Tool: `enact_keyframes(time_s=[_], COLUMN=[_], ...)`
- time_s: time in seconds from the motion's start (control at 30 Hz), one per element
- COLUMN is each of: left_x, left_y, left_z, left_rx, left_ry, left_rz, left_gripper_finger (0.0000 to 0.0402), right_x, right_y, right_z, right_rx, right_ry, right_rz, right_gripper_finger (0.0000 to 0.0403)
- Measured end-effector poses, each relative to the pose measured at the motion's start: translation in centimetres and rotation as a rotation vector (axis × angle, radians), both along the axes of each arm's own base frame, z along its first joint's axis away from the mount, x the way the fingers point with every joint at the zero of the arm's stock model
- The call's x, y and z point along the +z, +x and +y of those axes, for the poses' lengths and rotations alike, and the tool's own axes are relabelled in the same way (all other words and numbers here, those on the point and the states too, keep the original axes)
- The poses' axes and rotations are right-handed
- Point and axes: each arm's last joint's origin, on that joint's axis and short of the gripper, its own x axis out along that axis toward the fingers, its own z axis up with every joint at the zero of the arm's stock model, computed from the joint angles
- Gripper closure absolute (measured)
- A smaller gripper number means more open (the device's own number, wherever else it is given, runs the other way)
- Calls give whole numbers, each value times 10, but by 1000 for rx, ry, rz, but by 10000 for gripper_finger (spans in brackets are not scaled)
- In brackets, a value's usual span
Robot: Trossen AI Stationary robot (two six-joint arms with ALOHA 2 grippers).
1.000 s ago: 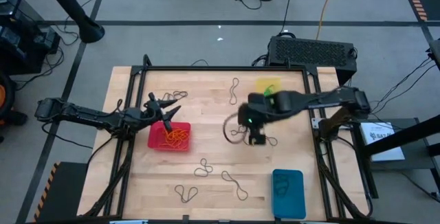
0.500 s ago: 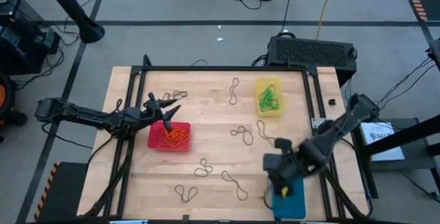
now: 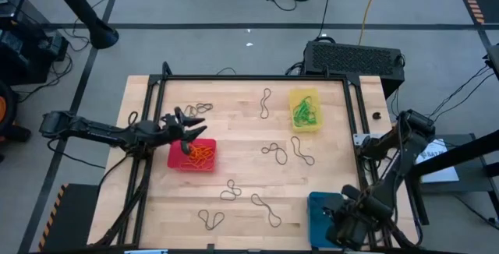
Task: Sort rubber bands into baskets
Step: Put the violet rubber band into the blue bin
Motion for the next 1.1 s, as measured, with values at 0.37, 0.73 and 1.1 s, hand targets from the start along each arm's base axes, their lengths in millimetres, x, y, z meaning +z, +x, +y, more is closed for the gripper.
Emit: enact_keyframes(time_s=[0.37,0.73,1.1], left_x=[-26,-19,-19], left_y=[11,16,15], left_z=[0,-10,-24], left_rx=[7,-60,-154], left_ry=[-215,-160,-154], left_rz=[147,54,65], left_gripper_finger=[247,247,247], right_x=[-21,-19,-21], right_y=[-34,-21,1], right_z=[20,19,0], right_rx=[-236,-234,-183], right_ry=[153,118,59], right_rz=[177,-71,-12], right_gripper_finger=[402,403,403])
